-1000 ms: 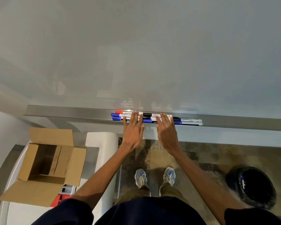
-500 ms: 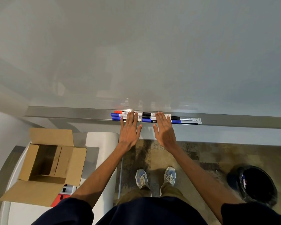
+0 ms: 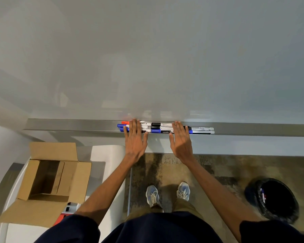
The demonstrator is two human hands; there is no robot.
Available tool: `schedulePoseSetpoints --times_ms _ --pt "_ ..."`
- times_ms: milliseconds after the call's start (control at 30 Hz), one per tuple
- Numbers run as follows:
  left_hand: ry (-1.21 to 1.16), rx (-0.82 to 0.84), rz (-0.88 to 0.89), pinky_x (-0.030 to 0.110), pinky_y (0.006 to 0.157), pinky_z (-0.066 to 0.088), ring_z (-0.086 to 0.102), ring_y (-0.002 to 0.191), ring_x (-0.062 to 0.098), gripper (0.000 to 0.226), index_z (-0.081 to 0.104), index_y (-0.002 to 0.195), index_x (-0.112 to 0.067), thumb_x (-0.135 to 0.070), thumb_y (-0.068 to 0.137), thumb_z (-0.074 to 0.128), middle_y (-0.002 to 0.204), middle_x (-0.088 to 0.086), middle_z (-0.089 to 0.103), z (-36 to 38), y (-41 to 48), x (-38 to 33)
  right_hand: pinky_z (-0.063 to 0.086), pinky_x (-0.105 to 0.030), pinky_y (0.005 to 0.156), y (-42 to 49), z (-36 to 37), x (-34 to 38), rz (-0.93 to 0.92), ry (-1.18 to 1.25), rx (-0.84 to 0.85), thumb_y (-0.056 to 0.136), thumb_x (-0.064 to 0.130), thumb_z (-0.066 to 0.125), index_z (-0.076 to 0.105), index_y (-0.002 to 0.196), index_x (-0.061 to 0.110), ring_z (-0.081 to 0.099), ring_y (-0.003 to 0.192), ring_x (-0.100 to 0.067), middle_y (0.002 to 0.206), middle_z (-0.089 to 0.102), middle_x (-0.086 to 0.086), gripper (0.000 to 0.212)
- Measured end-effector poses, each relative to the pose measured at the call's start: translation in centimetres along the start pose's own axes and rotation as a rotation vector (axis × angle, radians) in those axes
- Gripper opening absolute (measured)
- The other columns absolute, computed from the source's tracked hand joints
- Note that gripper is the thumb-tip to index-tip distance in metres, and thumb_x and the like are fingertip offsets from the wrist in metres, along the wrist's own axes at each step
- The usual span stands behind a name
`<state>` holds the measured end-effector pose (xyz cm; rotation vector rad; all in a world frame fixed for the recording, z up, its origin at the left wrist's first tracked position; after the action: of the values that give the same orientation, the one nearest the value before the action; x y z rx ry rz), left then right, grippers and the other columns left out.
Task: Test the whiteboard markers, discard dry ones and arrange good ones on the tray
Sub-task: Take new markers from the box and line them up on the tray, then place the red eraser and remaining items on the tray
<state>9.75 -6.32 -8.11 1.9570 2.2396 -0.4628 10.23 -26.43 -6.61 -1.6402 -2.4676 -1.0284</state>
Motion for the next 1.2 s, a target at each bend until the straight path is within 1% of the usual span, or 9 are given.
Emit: schedulePoseSetpoints --times_ms 67,200,467,533,633,700,900,1100,1200 --pt "-0.008 0.015 -0.008 0.042 0.117 -0.013 -0.011 0.149 0.021 0.077 -0.003 0.155 -0.011 -0.058 0.094 0.007 0.163 0.008 -0.008 0.2 0.2 0.4 0.038 -0.057 0.11 -0.2 -0.3 -0.5 0.004 -0.011 -0.018 0.099 0.016 0.057 0.052 0.134 -0.01 0.048 0.134 -0.037 0.139 0.053 -0.024 0.044" --pt "-0.005 0.032 0.014 0.043 0.122 -0.006 -0.013 0.149 0.022 0.086 -0.006 0.155 -0.01 -0.065 0.089 -0.005 0.163 0.009 -0.008 1.1 0.0 0.3 0.041 -0.058 0.107 -0.4 -0.3 -0.4 -0.028 -0.053 -0.056 0.098 0.016 0.061 0.054 0.132 -0.009 0.049 0.134 -0.035 0.138 0.054 -0.023 0.043" --pt "-0.02 0.002 0.03 0.043 0.122 -0.005 -0.012 0.149 0.022 0.086 -0.006 0.154 -0.01 -0.064 0.088 -0.005 0.163 0.009 -0.008 0.9 -0.3 0.0 0.042 -0.059 0.106 -0.4 -0.9 0.0 -0.026 -0.04 -0.076 0.098 0.015 0.061 0.055 0.132 -0.009 0.05 0.133 -0.035 0.137 0.055 -0.023 0.042" --pt "-0.044 -0.017 0.039 0.043 0.123 -0.004 -0.01 0.15 0.023 0.08 -0.003 0.155 -0.01 -0.06 0.092 0.0 0.163 0.01 -0.005 0.6 -0.7 -0.3 0.04 -0.057 0.109 0.1 -0.6 0.2 -0.012 -0.025 -0.008 0.1 0.017 0.057 0.055 0.133 -0.007 0.05 0.133 -0.034 0.138 0.055 -0.022 0.041" --pt "-0.106 -0.065 0.038 0.039 0.122 -0.007 -0.006 0.15 0.02 0.07 0.003 0.155 -0.01 -0.05 0.098 0.014 0.163 0.01 0.001 -0.2 -1.2 -0.7 0.027 -0.049 0.119 1.3 0.6 0.5 0.118 0.002 0.218 0.103 0.031 0.037 0.051 0.141 0.004 0.044 0.139 -0.027 0.146 0.051 -0.014 0.048" --pt "-0.146 -0.106 0.022 0.036 0.121 -0.009 -0.006 0.149 0.018 0.066 0.005 0.155 -0.01 -0.045 0.1 0.018 0.163 0.01 0.004 -0.7 -1.6 -0.8 0.022 -0.047 0.121 1.8 0.9 1.4 0.139 0.029 0.292 0.102 0.031 0.037 0.049 0.143 0.009 0.04 0.141 -0.025 0.149 0.048 -0.011 0.048" --pt "-0.264 -0.249 -0.081 0.039 0.123 0.003 0.013 0.15 0.023 0.055 0.024 0.153 -0.007 -0.034 0.105 0.031 0.16 0.014 0.022 -2.7 -3.9 0.3 0.025 -0.045 0.121 3.2 0.9 4.3 0.068 0.149 0.328 0.101 0.02 0.048 0.053 0.139 0.006 0.044 0.138 -0.028 0.145 0.051 -0.013 0.04" --pt "-0.358 -0.374 -0.24 0.034 0.122 0.003 0.021 0.148 0.024 0.051 0.03 0.151 -0.01 -0.032 0.105 0.035 0.157 0.013 0.029 -4.5 -7.6 2.3 0.029 -0.046 0.118 4.2 1.0 8.1 -0.054 0.263 0.386 0.099 0.017 0.051 0.056 0.135 0.008 0.046 0.134 -0.027 0.143 0.054 -0.012 0.037" --pt "-0.379 -0.447 -0.336 0.04 0.123 0.011 0.028 0.145 0.025 0.046 0.037 0.147 -0.011 -0.032 0.105 0.035 0.154 0.012 0.036 -5.6 -10.2 3.5 0.04 -0.047 0.11 4.2 1.4 10.4 -0.135 0.303 0.426 0.098 0.016 0.053 0.059 0.129 0.007 0.056 0.121 -0.029 0.129 0.063 -0.015 0.033"
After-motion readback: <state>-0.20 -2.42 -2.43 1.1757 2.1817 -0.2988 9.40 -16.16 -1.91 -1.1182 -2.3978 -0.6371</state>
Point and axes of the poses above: each hand's wrist, its own y-axis towards the middle knuckle, its own z-axis out of the palm, x = y × z, the point moved 9 cm from there along y, towards the middle knuckle
